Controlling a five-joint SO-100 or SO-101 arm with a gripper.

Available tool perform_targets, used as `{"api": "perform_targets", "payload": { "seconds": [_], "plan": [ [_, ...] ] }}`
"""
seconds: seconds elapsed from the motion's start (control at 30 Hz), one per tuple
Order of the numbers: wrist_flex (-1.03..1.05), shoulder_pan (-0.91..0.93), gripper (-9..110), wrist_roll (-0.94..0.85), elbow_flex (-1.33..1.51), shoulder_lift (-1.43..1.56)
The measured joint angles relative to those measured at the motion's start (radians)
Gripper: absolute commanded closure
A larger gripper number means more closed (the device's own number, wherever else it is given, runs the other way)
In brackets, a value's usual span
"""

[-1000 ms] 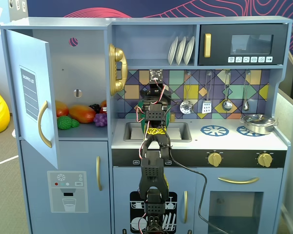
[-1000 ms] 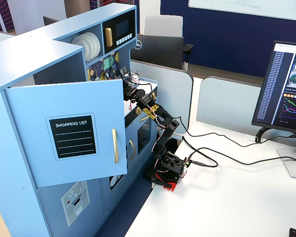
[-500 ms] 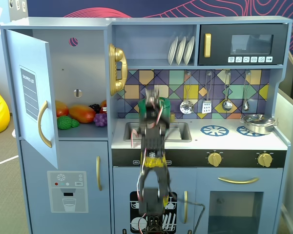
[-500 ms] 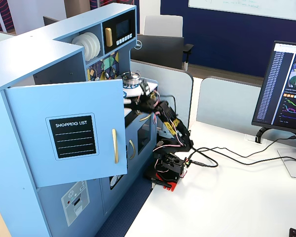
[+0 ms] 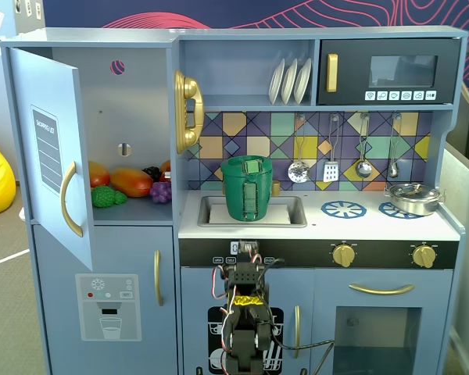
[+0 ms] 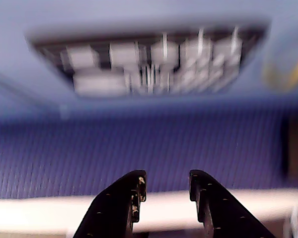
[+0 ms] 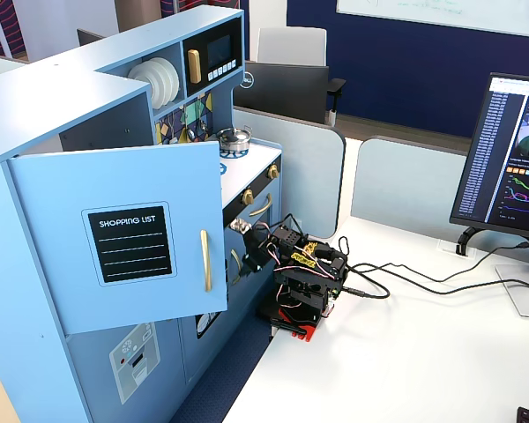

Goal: Pick up the lid from the counter and put it on the green recipient

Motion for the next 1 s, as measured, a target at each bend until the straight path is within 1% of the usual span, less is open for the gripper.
{"api": "perform_targets", "payload": {
  "seconds": [0.1, 0.3, 0.47, 0.7, 1.0],
  "plan": [
    [0.091, 0.0, 100, 0.011, 0.061, 0.049],
    [0.253, 0.0, 100, 0.009, 0.078, 0.06],
    [0.272, 0.002, 100, -0.021, 0.077, 0.066],
    [0.272, 0.017, 100, 0.038, 0.066, 0.067],
    [0.272, 0.031, 100, 0.048, 0.057, 0.067]
  ]
}}
